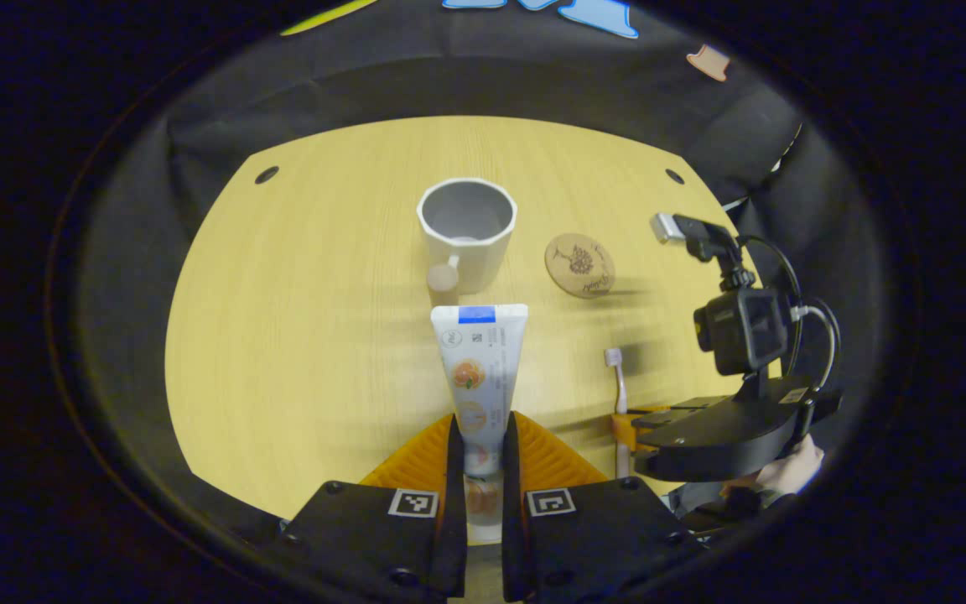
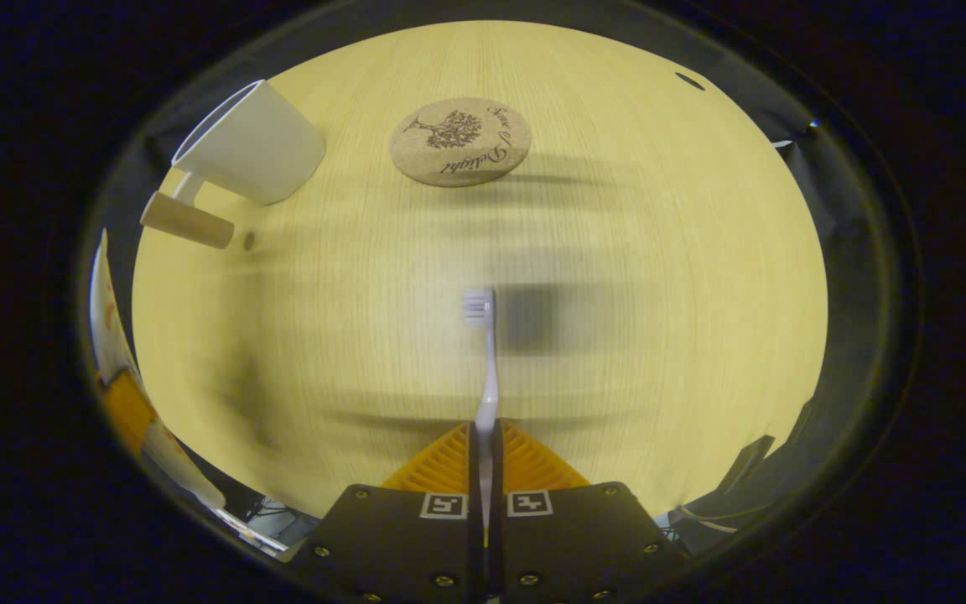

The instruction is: Put the toothbrush and toothpaste on the desktop into the cup, then pick up the cup and place it on the coaster on the desktop.

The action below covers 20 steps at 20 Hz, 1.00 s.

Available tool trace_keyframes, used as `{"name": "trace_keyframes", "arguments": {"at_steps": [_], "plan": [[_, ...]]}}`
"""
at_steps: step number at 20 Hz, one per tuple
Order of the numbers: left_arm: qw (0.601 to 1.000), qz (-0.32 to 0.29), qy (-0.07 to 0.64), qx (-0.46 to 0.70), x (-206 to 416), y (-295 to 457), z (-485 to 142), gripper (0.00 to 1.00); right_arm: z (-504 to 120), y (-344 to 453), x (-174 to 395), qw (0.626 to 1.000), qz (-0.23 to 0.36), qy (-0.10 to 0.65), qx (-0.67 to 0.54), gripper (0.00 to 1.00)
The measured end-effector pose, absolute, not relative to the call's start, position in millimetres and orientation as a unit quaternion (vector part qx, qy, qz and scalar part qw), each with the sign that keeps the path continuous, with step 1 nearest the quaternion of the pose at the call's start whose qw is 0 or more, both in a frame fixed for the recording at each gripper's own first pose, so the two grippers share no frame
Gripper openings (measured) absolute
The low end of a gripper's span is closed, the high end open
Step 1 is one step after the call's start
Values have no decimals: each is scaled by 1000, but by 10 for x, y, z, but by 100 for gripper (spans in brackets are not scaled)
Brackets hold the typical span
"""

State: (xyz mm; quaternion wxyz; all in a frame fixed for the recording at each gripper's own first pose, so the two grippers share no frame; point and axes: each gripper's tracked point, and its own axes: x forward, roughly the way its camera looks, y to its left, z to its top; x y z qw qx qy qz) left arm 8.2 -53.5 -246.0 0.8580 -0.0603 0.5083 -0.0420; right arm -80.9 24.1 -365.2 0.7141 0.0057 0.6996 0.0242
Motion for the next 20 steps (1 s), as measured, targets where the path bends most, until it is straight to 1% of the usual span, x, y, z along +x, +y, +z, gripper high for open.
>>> {"name": "trace_keyframes", "arguments": {"at_steps": [4,10,13,16,20], "plan": [[887,-45,454,-69,710,-463,-2016,24,-3654,240,-806,715,24,698,6,3],[920,-43,386,-54,1731,-288,-1655,24,-3651,238,-807,717,24,697,5,2],[932,-51,358,-28,2070,-303,-1697,24,-3658,237,-809,717,24,696,5,2],[941,-61,331,-36,2301,-373,-1762,24,-3651,236,-805,716,25,697,6,2],[951,-51,301,-55,2475,-353,-1889,24,-3654,234,-806,715,28,698,6,2]]}}
